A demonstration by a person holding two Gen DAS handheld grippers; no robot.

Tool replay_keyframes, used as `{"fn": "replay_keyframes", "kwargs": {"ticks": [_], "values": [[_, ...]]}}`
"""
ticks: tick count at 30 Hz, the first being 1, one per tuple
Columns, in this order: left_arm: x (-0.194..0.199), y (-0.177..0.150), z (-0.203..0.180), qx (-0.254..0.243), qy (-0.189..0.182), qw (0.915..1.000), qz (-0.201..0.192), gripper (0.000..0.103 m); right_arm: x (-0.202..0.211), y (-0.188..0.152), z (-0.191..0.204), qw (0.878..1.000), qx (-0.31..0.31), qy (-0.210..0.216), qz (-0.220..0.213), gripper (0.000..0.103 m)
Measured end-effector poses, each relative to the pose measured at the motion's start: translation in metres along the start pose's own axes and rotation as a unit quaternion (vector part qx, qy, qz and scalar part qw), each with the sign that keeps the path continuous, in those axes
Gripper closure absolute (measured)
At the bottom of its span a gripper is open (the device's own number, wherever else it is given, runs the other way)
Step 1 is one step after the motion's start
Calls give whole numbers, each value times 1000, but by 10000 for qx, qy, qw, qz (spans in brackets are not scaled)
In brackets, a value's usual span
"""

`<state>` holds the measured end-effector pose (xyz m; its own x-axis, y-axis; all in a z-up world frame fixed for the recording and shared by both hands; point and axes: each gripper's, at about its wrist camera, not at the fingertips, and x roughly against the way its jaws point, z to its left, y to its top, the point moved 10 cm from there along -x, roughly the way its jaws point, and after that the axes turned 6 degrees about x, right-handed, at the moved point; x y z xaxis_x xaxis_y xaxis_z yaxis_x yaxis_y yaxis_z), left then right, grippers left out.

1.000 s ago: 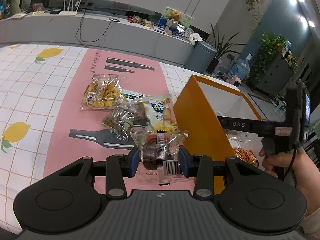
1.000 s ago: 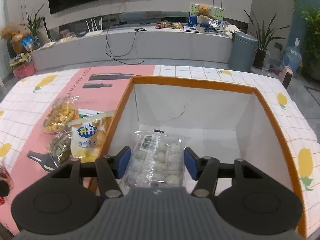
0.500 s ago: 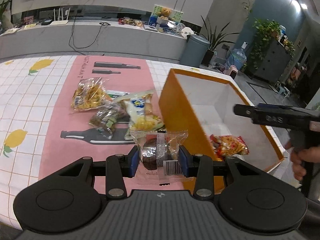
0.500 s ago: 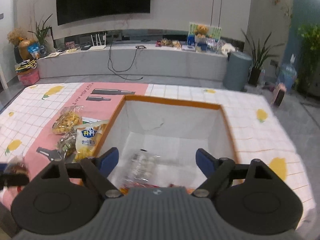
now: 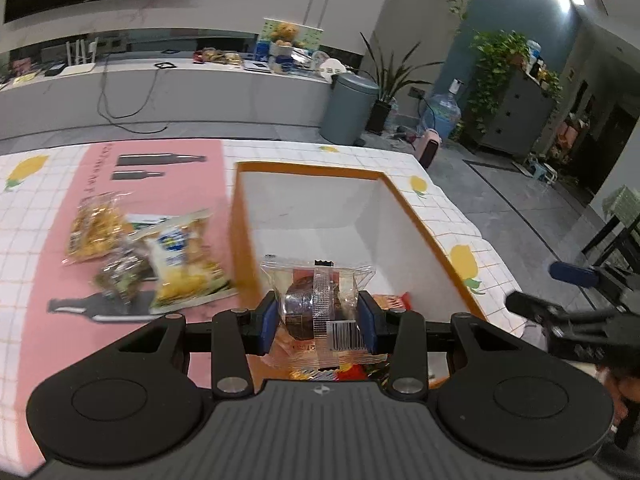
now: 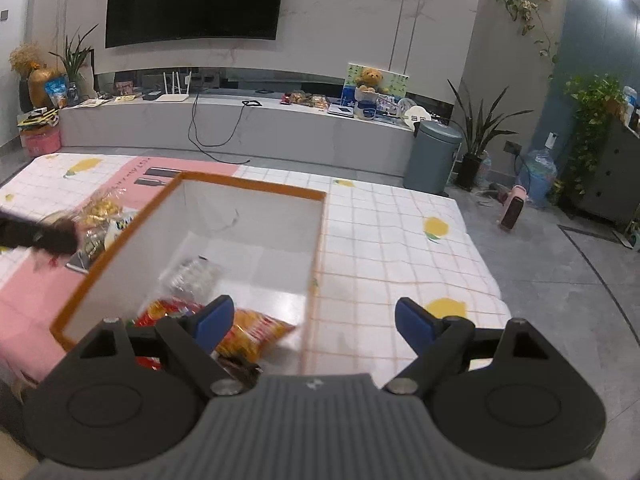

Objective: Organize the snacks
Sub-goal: 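Lower the brown cake into the box and open the left tool, then move both tools back toward the snacks on the pink runner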

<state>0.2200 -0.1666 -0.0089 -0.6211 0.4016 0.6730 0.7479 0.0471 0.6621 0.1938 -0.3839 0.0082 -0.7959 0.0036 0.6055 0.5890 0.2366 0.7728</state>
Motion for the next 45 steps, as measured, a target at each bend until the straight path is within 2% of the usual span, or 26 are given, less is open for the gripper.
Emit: {"fn": "replay_keyframes", "kwargs": {"ticks": [9, 18, 21, 23, 24, 27, 34, 38, 42, 45], "values": [[-81, 0, -31, -168, 126, 9992, 346, 57, 3, -27, -41, 9973, -728, 103, -7, 17], [-142, -7, -26, -190, 693, 9935, 880, 57, 1, -36, -62, 9950, -994, -6, 9, 18], [-146, -8, -21, -236, 993, 9911, 855, 56, 3, -35, -64, 9946, -1041, -17, -30, 18], [-144, -9, -19, -323, 1198, 9892, 783, 51, 2, -35, -63, 9946, -1041, -2, -22, 18], [-142, -10, -19, -381, 1193, 9892, 757, 46, 1, -35, -62, 9947, -1027, -2, -9, 18], [-129, -8, -22, -406, 985, 9920, 673, 40, -2, -37, -57, 9954, -954, -2, 43, 18], [-80, 10, -5, -271, 783, 9954, 472, 40, -2, -36, -46, 9975, -704, 32, 30, 18], [-52, 23, 13, -16, 710, 9971, 261, 40, 2, -33, -38, 9977, -680, 77, -31, 18], [-29, 26, 28, 67, 900, 9958, 147, 40, 7, -31, -26, 9974, -698, 176, -93, 18], [-14, 24, 33, 66, 904, 9959, 75, 40, 9, -29, -12, 9969, -716, 304, -141, 18]]}}
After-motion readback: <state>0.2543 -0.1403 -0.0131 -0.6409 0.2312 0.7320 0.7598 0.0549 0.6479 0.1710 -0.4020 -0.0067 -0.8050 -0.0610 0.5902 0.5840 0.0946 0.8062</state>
